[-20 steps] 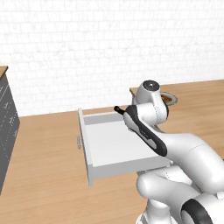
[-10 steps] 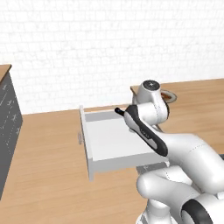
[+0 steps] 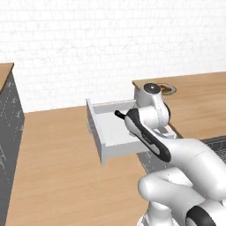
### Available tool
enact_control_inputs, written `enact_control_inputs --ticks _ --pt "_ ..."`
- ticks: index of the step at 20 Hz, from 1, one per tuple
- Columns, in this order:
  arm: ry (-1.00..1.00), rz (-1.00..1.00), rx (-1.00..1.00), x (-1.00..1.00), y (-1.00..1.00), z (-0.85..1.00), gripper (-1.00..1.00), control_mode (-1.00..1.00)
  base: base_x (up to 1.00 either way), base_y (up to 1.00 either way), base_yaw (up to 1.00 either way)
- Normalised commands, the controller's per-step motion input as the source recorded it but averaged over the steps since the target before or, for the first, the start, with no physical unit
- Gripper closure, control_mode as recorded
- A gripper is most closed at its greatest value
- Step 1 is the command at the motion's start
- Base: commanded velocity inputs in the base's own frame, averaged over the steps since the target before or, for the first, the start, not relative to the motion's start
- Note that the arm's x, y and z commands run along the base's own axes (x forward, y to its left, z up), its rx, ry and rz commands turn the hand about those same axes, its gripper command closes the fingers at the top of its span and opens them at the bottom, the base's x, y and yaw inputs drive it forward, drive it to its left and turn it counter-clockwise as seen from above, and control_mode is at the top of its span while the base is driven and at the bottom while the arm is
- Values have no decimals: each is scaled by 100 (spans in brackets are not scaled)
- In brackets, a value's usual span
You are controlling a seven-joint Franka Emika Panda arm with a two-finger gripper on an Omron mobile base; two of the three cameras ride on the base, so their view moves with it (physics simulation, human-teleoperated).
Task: Pick up the knife from the drawer and place it on the cutting board. Then place the meat from the plate to the cutting board.
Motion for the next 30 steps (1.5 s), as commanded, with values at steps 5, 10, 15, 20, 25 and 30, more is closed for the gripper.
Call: enact_control_inputs --ticks 5,10,15,20,25,30 --pt "0 0 0 0 0 0 100 100 0 85 -60" --pt "0 0 0 0 0 0 100 100 0 26 -91" --pt "0 0 0 0 0 0 100 100 0 3 -100" --pt "0 0 0 0 0 0 100 100 0 3 -100" --pt "0 0 0 0 0 0 100 100 0 -19 -78" --pt "0 0 0 0 0 0 100 100 -17 -78 -23"
